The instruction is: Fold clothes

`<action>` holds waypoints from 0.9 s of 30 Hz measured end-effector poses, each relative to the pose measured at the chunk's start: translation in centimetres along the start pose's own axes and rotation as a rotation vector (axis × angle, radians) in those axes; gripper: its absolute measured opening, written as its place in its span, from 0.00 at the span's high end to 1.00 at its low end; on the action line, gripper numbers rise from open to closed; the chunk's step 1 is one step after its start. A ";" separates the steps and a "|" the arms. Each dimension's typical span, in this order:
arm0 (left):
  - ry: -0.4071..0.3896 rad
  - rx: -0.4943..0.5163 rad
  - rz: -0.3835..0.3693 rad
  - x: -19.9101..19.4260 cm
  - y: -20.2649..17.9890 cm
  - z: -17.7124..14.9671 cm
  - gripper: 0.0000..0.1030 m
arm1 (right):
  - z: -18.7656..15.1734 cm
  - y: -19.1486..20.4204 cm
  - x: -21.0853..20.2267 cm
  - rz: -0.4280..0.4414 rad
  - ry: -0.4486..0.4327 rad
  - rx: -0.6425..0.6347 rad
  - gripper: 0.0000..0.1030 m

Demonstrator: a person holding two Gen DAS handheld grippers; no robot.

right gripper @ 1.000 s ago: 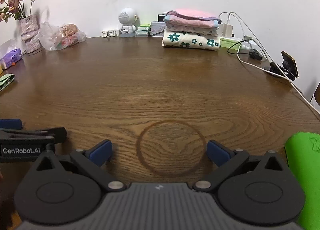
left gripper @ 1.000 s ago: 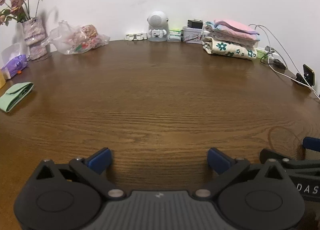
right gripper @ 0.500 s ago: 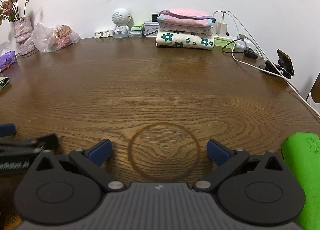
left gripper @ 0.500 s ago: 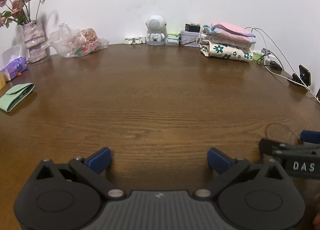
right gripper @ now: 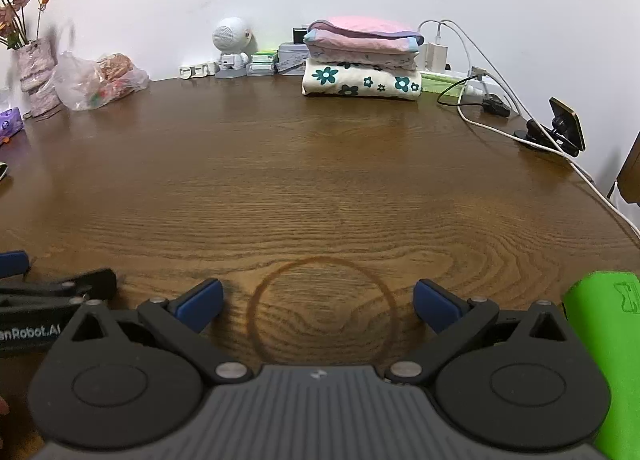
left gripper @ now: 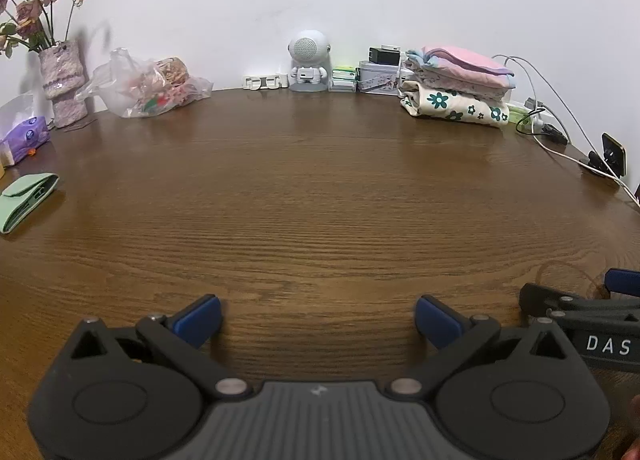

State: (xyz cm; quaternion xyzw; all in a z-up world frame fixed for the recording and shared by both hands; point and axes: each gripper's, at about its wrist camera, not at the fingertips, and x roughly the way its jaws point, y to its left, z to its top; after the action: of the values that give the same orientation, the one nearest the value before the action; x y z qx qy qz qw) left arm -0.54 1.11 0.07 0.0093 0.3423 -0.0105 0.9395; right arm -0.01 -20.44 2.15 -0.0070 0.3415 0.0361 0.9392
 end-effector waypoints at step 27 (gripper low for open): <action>0.001 -0.009 0.009 0.0 0.0 0.0 0.00 | -0.4 -0.1 -0.7 0.025 0.001 -0.013 0.01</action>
State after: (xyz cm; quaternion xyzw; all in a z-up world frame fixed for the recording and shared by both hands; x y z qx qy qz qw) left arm -0.56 1.15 0.03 0.0064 0.3429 -0.0048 0.9393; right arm -0.78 -20.57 2.31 -0.0088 0.3417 0.0503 0.9384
